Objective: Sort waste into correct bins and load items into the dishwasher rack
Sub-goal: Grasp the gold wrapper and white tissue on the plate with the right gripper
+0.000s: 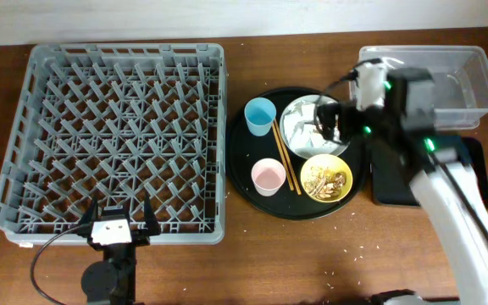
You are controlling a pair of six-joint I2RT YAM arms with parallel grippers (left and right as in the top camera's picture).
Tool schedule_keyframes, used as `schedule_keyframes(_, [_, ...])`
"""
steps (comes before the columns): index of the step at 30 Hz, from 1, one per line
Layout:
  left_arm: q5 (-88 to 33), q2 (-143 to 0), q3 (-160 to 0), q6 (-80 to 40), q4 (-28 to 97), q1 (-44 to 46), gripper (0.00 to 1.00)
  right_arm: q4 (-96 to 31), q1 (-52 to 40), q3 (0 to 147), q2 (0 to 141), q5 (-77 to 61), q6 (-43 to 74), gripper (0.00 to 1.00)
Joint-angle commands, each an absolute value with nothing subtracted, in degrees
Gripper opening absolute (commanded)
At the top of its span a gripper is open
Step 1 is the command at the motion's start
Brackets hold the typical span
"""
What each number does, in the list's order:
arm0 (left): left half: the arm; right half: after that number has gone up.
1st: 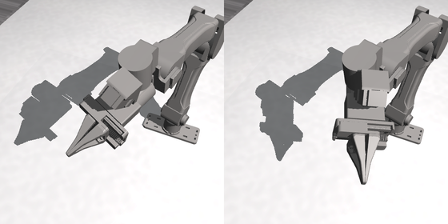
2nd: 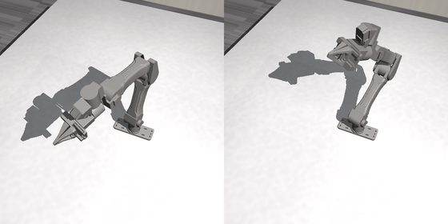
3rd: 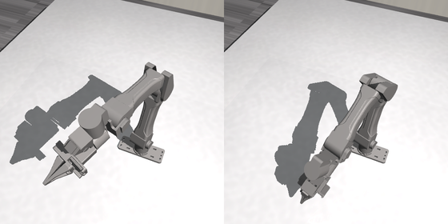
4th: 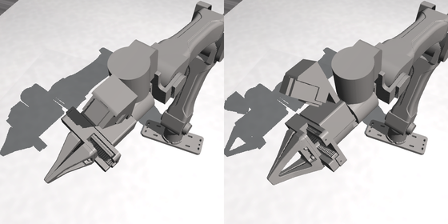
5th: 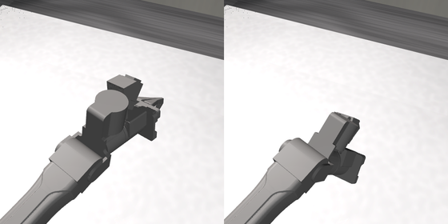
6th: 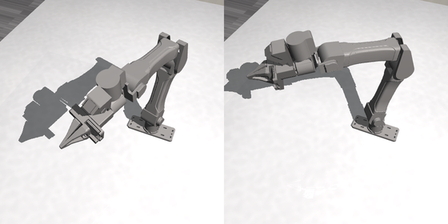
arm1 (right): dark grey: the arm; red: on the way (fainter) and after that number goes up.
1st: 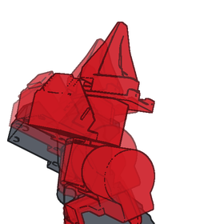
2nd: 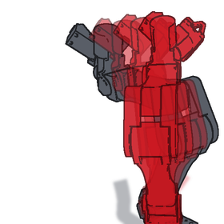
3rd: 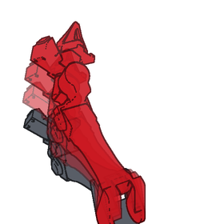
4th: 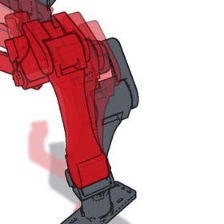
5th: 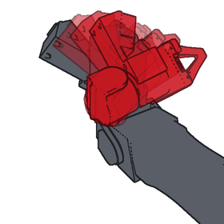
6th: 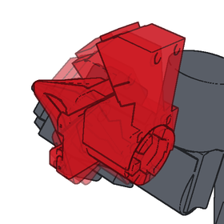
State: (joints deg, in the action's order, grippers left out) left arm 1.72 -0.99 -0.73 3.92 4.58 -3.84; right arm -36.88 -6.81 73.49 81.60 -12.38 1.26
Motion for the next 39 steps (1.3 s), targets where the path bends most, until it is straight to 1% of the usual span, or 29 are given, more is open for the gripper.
schedule_keyframes(1, [1.65, -0.67, -0.49, 4.84, 4.73, -4.19, 1.0, -37.1, -7.11, 77.28, 91.02, -28.77, 2.33, 0.98])
schedule_keyframes(4, [1.63, -0.67, -0.49, 4.82, 4.75, -4.19, 1.0, -36.95, -7.09, 77.17, 100.01, -37.89, 2.39, 0.98])
schedule_keyframes(5, [1.63, -0.67, -0.49, 4.84, 4.73, -4.19, 1.0, -36.12, -7.05, 77.17, 101.6, -39.92, 2.39, 0.98])
schedule_keyframes(6, [1.63, -0.67, -0.49, 4.82, 4.73, -4.19, 1.0, -35.0, -7.07, 77.17, 103.42, -39.66, 5.04, 0.98])
schedule_keyframes(7, [1.63, -0.67, -0.49, 4.82, 4.73, -4.19, 1.0, -34.22, -7.09, 77.17, 103.94, -33.47, 12.21, 0.95])
schedule_keyframes(8, [1.65, -0.67, -0.49, 4.84, 4.73, -4.19, 1.0, -34.26, -7.46, 77.17, 103.66, -22.72, 20.47, 0.92])
schedule_keyframes(10, [1.65, -0.67, -0.49, 4.82, 4.75, -4.19, 1.0, -34.94, -8.16, 77.17, 103.55, -12.34, 30.26, 0.91])
schedule_keyframes(11, [1.63, -0.67, -0.49, 4.84, 4.73, -4.19, 0.99, -36.07, -9.06, 77.17, 103.55, -5.17, 39.09, 0.91])
schedule_keyframes(12, [1.63, -0.67, -0.49, 4.84, 4.73, -4.19, 1.0, -37.23, -10.35, 77.14, 103.57, 1.61, 47.24, 0.94])
schedule_keyframes(13, [1.65, -0.67, -0.49, 4.84, 4.73, -4.19, 1.0, -37.71, -11.68, 77.1, 103.92, 5.87, 52.66, 0.99])
schedule_keyframes(15, [1.65, -0.67, -0.49, 4.82, 4.73, -4.19, 1.0, -37.08, -13.67, 77.06, 105.51, 8.25, 58.26, 0.98])
schedule_keyframes(24, [1.65, -0.67, -0.49, 4.82, 4.73, -4.19, 1.0, -27.51, -13.85, 77.06, 112.68, 11.44, 59.0, 0.98])
schedule_keyframes(30, [1.65, -0.67, -0.49, 4.84, 4.73, -4.19, 1.0, -27.22, -13.87, 77.06, 116.64, 11.68, 58.94, 0.98])
schedule_keyframes(31, [1.63, -0.67, -0.49, 4.82, 4.73, -4.19, 1.0, -27.46, -13.87, 77.06, 117.14, 11.6, 58.78, 0.91])
schedule_keyframes(32, [1.63, -0.67, -0.49, 4.84, 4.73, -4.19, 1.0, -28.1, -13.87, 77.06, 117.34, 11.22, 58.76, 0.69])
schedule_keyframes(33, [1.63, -0.67, -0.49, 4.84, 4.75, -4.19, 1.0, -28.64, -13.87, 77.06, 117.34, 11.03, 58.76, 0.58])
schedule_keyframes(35, [1.65, -0.67, -0.49, 4.84, 4.75, -4.19, 1.0, -30.61, -13.87, 77.06, 117.34, 11.0, 58.76, 0.23])
schedule_keyframes(36, [1.65, -0.67, -0.49, 4.82, 4.75, -4.19, 1.0, -31.14, -13.87, 77.06, 117.34, 10.98, 57.78, 0.1])
schedule_keyframes(37, [1.65, -0.67, -0.49, 4.82, 4.73, -4.19, 1.0, -31.09, -13.87, 77.12, 117.25, 10.74, 53.76, 0.04])
schedule_keyframes(39, [1.63, -0.67, -0.49, 4.82, 4.73, -4.19, 1.0, -31.14, -13.82, 77.47, 116.2, 8.86, 46.24, 0.04])
